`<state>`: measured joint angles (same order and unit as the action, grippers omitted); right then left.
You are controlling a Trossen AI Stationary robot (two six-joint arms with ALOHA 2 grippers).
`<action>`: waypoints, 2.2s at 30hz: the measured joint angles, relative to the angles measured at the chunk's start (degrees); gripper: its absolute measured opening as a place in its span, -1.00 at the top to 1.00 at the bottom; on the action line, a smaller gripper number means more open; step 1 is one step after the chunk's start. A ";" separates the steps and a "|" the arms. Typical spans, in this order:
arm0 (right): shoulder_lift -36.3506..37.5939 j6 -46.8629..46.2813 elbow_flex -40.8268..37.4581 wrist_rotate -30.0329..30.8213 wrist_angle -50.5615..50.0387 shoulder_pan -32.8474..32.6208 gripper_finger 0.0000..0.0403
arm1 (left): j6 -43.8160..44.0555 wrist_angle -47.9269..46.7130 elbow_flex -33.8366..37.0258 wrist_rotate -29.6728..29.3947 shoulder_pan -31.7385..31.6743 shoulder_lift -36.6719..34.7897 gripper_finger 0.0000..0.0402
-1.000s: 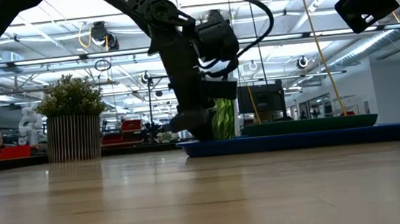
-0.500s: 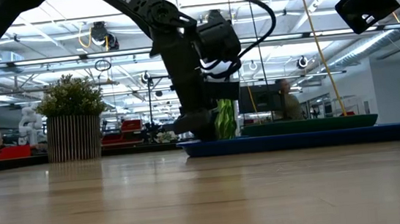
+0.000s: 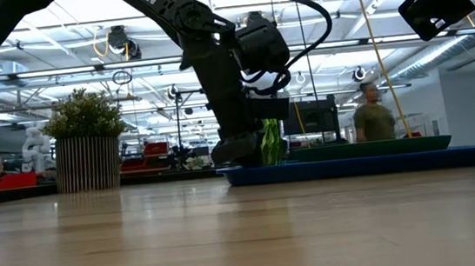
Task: Pick and place plate/cup/fork/spoon on tray
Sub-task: Put the blue fork on the blue serving tray to the left of the green plate
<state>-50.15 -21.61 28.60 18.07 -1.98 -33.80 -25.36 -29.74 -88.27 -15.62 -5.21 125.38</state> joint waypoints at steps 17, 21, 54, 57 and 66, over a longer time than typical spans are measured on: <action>0.00 0.24 0.00 0.01 -0.02 0.00 0.51 | 0.56 0.32 0.00 0.35 0.75 -0.02 0.95; 0.00 0.46 0.00 0.01 -0.02 0.00 0.51 | 0.53 0.55 0.04 0.15 0.87 -0.35 0.93; 0.00 1.14 0.01 0.03 -0.02 0.00 0.51 | 2.09 5.90 0.09 0.45 3.07 -0.83 0.91; 0.00 1.12 0.02 0.03 -0.02 0.00 0.51 | 3.13 5.99 0.09 1.03 2.65 -0.83 0.91; 0.00 1.09 0.01 -0.05 0.00 0.00 0.51 | 3.28 7.50 0.01 1.77 1.85 -0.48 0.91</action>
<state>-50.15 -20.51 28.61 18.03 -1.98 -33.80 -22.08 -22.24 -88.26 -13.85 -3.36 124.91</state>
